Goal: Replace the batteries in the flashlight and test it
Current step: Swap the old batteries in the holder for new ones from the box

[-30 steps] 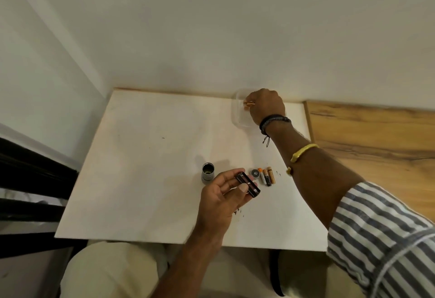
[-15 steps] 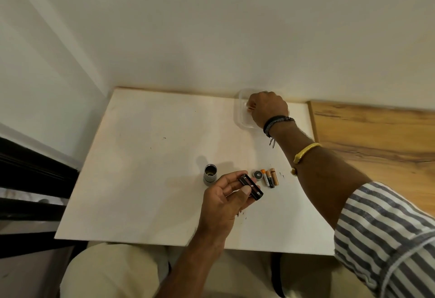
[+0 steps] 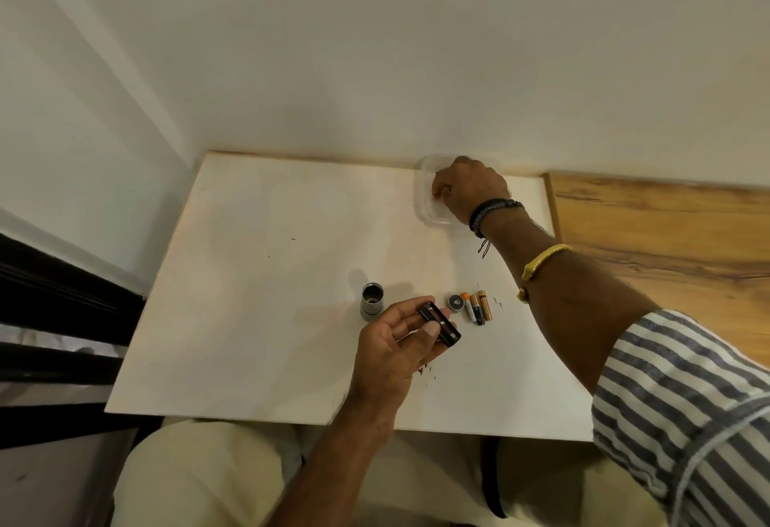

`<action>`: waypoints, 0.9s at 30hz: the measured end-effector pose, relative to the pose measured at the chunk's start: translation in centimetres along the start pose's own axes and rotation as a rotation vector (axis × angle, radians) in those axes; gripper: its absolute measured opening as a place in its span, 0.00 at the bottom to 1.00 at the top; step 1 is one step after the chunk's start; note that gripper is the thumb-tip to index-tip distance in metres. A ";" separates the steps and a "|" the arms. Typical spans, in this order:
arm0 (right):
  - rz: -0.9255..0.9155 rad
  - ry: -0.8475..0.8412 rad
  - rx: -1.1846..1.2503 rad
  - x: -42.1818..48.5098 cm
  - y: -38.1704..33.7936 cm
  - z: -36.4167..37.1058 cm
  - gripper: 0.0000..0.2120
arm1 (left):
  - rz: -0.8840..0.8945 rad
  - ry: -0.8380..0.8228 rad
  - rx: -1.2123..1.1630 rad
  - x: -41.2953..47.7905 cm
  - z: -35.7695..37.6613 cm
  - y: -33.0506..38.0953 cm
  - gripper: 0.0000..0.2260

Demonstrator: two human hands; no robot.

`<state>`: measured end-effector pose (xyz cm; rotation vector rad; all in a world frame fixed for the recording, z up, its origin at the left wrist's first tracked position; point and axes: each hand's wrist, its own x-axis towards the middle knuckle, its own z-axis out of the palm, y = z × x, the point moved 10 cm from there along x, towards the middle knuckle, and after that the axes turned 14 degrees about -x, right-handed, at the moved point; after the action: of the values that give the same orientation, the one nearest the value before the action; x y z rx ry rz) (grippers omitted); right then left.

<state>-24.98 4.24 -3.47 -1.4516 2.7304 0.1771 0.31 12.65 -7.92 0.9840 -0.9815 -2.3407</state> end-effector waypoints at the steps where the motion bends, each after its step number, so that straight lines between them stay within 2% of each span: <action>1: 0.008 -0.002 0.012 -0.1 0.1 0.0 0.12 | -0.001 0.001 0.004 0.0 -0.1 0.0 0.13; 8: 0.158 0.159 0.258 -2.3 2.4 -1.6 0.06 | -0.009 0.009 0.005 -0.3 -0.3 0.0 0.13; 10: 0.198 0.226 0.420 -4.1 3.1 -2.6 0.05 | -0.020 0.013 -0.012 -0.4 -0.1 0.1 0.13; 14: 0.260 0.295 0.893 -10.8 3.5 -3.9 0.08 | -0.041 -0.002 -0.099 -0.7 0.3 0.4 0.14; 17: 0.261 0.207 1.235 -17.2 2.3 -3.8 0.10 | -0.029 -0.042 -0.135 -1.4 0.8 1.0 0.15; 23: 0.277 0.079 1.504 -24.8 0.3 -2.7 0.06 | 0.014 -0.106 -0.114 -3.2 1.9 2.4 0.16; 27: 0.291 -0.035 1.757 -26.9 -1.3 -1.0 0.15 | 0.027 -0.129 -0.118 -4.6 2.0 2.7 0.15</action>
<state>-8.83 25.51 -0.11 -0.4211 1.6792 -1.6092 2.16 14.49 -2.83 0.7784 -0.8863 -2.4337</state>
